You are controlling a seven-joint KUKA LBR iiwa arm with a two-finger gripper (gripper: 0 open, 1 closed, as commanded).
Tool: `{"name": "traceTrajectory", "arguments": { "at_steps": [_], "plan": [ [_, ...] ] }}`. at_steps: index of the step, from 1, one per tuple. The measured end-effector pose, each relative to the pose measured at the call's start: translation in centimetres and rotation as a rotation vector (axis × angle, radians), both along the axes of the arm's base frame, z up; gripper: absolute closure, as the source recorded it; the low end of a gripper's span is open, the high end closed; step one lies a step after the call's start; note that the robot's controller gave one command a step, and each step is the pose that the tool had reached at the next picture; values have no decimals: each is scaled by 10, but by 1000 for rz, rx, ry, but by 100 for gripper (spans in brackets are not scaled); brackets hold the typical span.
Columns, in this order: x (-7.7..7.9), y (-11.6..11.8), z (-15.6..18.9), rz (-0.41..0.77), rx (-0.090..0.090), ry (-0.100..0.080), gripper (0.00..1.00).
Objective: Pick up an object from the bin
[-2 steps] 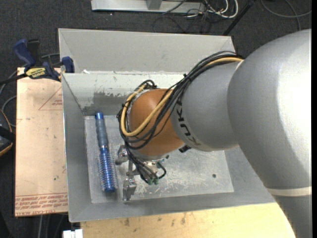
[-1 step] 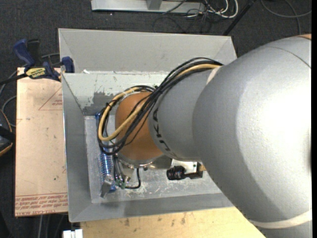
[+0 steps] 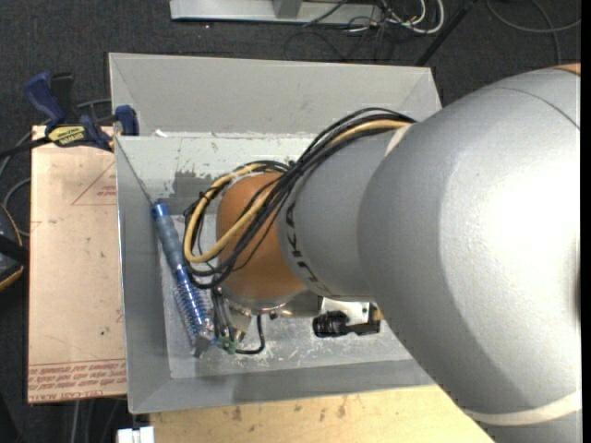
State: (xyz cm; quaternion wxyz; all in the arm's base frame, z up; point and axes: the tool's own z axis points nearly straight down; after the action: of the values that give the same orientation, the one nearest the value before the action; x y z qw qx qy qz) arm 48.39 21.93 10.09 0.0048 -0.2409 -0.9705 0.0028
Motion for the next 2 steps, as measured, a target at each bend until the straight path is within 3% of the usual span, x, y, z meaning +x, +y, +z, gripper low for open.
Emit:
{"name": "traceTrajectory", "arguments": {
  "at_steps": [1,2],
  "plan": [
    [12,-20,16,427,5,-10,100],
    [12,-19,16,426,6,-10,0]
  ]
}}
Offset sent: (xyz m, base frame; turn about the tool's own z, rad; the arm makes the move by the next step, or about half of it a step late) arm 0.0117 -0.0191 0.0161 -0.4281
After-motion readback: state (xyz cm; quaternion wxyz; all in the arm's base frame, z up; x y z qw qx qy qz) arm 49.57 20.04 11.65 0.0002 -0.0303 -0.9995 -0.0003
